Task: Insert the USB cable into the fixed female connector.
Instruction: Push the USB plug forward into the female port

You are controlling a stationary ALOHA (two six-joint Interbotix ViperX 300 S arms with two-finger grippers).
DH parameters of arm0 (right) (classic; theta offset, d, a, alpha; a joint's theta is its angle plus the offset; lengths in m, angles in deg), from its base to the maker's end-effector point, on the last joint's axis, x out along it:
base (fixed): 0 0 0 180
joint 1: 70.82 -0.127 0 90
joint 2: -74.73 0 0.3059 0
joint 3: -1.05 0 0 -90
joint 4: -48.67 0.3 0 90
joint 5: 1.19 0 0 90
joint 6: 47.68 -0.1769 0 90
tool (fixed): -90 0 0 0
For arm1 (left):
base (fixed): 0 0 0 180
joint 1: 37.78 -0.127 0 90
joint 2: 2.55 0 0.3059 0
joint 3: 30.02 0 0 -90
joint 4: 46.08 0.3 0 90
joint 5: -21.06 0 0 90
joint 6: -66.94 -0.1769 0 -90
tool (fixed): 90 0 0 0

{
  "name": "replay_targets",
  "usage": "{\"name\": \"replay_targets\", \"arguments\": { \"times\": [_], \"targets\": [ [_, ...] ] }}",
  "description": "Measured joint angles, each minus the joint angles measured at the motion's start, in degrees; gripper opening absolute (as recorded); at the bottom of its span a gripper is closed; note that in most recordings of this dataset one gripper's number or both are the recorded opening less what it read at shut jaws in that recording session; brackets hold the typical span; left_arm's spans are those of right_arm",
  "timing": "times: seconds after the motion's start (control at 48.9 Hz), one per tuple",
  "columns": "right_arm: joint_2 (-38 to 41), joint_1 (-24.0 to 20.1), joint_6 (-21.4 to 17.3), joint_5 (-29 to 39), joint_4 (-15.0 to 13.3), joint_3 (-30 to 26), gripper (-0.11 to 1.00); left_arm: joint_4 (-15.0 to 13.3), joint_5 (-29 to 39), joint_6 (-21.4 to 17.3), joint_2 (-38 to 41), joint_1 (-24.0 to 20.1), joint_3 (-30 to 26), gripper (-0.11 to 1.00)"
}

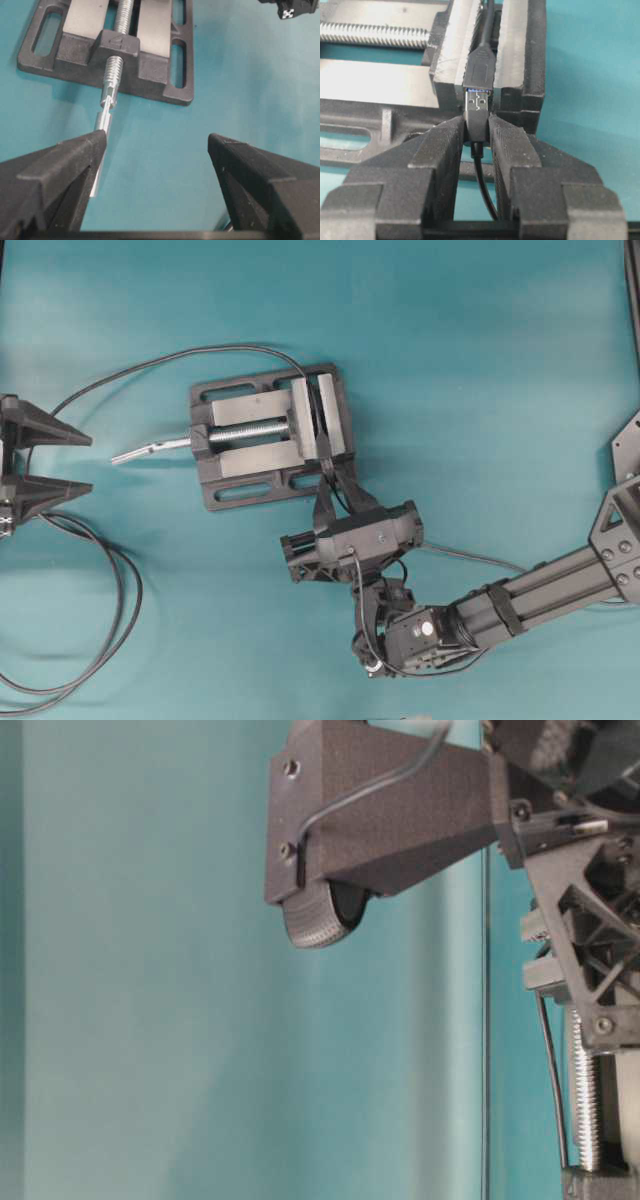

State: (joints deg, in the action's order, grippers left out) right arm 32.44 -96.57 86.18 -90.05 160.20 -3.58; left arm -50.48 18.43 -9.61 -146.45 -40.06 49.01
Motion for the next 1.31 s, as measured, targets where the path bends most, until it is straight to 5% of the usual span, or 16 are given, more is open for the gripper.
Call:
{"name": "replay_targets", "arguments": {
  "times": [1.309],
  "targets": [
    [0.0, 1.8, 1.7, 2.5, 0.0, -1.4, 0.2, 0.0, 0.1, 0.0, 0.0, 0.0, -0.1, 0.98]
  ]
}}
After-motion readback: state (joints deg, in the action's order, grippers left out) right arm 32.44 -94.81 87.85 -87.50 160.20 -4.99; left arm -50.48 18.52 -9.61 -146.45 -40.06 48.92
